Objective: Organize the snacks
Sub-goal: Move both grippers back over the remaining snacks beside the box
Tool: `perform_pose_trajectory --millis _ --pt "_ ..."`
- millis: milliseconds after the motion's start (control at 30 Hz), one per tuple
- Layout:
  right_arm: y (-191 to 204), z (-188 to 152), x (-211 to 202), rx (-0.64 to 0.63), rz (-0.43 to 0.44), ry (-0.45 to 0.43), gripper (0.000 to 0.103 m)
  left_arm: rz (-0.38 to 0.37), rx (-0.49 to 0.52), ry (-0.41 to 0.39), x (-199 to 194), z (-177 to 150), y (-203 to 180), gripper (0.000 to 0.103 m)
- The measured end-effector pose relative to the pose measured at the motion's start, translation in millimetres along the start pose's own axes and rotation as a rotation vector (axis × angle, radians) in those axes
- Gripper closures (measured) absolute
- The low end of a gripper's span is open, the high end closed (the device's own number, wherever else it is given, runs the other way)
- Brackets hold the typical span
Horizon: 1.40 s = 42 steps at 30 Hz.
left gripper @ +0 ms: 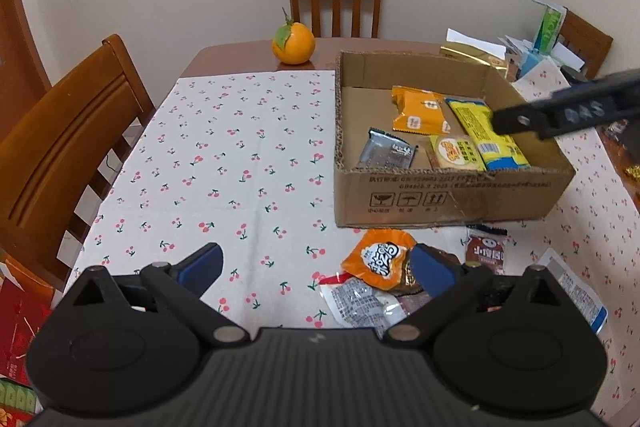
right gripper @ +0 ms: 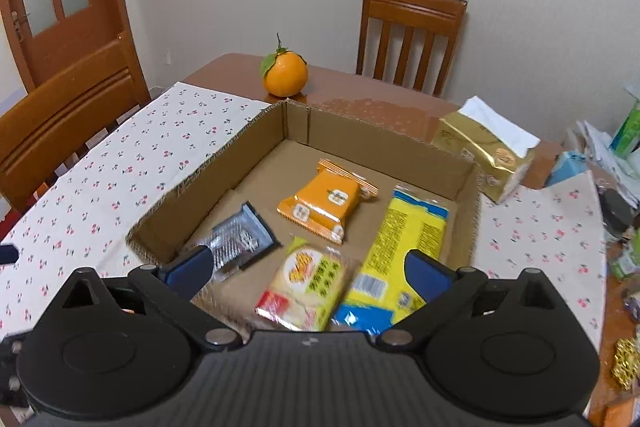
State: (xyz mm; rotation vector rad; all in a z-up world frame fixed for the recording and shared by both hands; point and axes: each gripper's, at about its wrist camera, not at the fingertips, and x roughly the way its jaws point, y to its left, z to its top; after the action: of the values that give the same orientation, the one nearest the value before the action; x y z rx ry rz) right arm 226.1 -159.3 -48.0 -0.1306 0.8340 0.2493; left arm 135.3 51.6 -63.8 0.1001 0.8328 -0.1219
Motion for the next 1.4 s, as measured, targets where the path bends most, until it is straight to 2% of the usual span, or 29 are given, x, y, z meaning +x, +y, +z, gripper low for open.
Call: perform_pose_trajectory --millis 133,400,700,900,1033,1300,1400 --pt "-6 -28 -17 0.009 -0.039 0.021 0.0 -0.003 0.006 0.004 -1 -6 -3 0.003" --pt "-18 -98 -34 0.045 -0.077 0.147 0.0 0.002 0.059 0.037 1 -24 -16 0.003" --pt "-16 -154 -32 0.031 -0.043 0.293 0.0 -0.039 0.058 0.075 8 -29 -21 0.003" --pt "-10 -169 -16 0.014 -0.058 0.323 0.0 -0.051 0.014 0.114 19 -32 -18 0.003" --pt "-13 -169 -9 0.051 -0.026 0.304 0.0 -0.045 0.005 0.134 32 -34 -19 0.003" --pt "-12 -169 -7 0.046 -0.021 0.284 0.0 -0.061 -0.075 0.187 66 -35 -12 0.003" --pt "-13 -169 -6 0.046 -0.021 0.283 0.0 -0.072 -0.099 0.19 68 -38 -5 0.003"
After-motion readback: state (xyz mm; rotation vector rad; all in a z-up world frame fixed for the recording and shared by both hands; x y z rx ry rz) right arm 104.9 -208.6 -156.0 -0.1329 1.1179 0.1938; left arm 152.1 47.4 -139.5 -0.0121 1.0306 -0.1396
